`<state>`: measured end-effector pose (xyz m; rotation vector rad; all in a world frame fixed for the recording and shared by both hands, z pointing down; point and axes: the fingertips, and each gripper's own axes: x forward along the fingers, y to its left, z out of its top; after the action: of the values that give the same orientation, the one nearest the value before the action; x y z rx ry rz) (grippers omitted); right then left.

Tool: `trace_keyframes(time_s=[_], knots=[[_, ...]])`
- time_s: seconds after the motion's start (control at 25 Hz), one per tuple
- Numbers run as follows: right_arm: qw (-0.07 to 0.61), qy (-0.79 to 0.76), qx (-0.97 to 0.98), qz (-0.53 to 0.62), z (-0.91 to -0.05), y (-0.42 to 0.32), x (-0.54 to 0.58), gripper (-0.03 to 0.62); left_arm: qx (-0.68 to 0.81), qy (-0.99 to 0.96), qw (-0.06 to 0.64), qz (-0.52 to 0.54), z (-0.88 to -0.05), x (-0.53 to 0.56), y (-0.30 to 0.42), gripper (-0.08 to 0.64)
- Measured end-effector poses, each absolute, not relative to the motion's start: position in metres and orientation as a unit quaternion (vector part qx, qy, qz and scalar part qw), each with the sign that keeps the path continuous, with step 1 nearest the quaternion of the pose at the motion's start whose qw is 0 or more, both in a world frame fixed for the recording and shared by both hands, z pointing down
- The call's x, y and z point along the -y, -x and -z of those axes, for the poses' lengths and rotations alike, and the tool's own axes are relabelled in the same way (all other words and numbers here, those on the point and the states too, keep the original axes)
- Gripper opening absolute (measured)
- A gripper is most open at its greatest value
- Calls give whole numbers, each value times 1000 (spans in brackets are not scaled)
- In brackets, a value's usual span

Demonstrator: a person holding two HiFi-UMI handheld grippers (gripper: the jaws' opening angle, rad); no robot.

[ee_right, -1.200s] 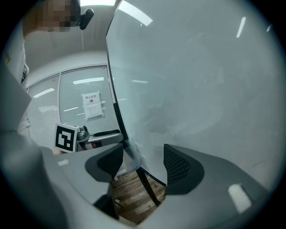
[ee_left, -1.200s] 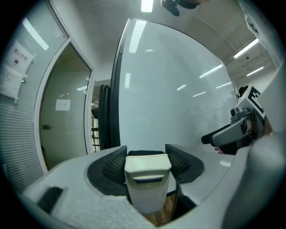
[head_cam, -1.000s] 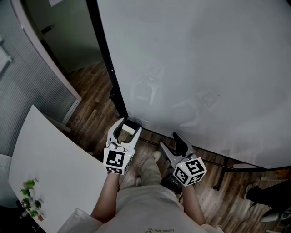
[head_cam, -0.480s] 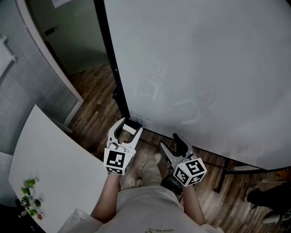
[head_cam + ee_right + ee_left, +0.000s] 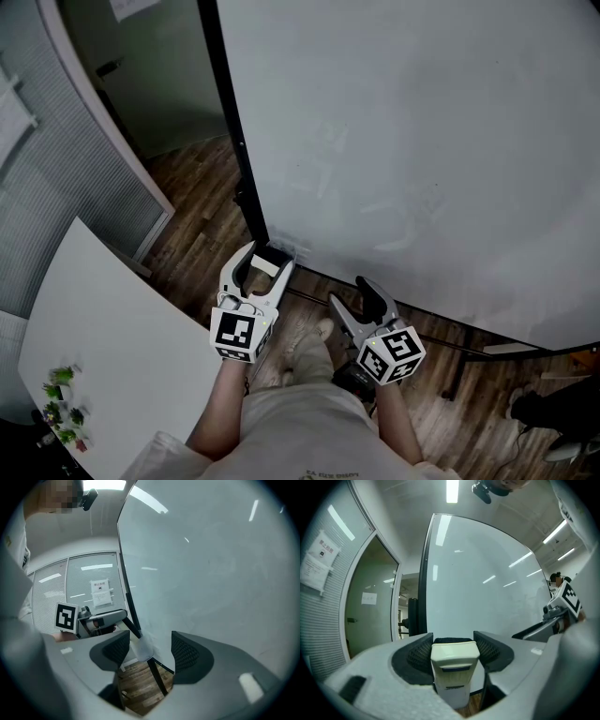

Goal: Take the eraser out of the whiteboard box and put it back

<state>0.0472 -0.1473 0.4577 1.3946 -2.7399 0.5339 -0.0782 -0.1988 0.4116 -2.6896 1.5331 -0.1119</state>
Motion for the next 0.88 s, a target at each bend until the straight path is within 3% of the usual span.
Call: trace_keyframes(time_s=[0.88], knots=[[-2,-442,883,-155,-443,-40,138,279,-509,860,40,15,-385,180,93,267]])
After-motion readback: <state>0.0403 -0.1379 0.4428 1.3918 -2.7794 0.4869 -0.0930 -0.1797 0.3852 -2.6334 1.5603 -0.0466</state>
